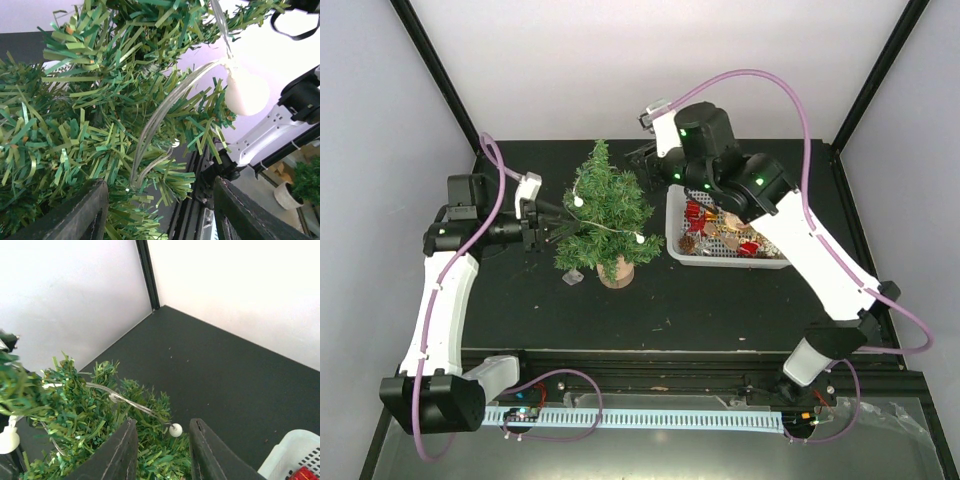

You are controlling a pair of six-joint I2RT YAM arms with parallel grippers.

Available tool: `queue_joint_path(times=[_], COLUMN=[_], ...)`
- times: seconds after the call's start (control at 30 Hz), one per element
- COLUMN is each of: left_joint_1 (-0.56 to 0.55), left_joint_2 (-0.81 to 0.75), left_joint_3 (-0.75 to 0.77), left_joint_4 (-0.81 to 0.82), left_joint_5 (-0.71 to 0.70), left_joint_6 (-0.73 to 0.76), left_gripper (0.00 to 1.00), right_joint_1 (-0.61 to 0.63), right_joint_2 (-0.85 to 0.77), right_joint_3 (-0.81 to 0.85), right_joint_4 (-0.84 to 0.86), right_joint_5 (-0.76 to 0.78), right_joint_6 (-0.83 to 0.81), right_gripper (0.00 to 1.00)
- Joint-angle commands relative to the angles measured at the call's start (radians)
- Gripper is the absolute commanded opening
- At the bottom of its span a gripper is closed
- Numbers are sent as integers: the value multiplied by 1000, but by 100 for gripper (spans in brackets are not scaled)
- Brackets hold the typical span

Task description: Decorate the small christmas tree

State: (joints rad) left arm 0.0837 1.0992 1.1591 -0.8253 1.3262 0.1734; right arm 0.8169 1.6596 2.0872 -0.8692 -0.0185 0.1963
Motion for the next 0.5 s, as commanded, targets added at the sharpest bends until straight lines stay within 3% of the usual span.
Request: queue_joint_path(times=[0.0,0.23,0.47], left_joint_1=[4,54,118], left_joint_2=[-24,-55,-43], left_joint_3=[57,127,252], left_joint_4=[-134,-241,-505], left_joint_5=[-59,-126,-174], left_joint_6=[116,154,352], left_gripper=[59,58,56], right_joint_1=[-16,-19,-20], right_joint_2=[-64,-154,-317], right_joint_3=[-24,-110,-309], right_joint_4=[54,49,20], right_joint_5=[41,69,79], right_joint_6=[19,60,102], right_gripper=[31,28,29])
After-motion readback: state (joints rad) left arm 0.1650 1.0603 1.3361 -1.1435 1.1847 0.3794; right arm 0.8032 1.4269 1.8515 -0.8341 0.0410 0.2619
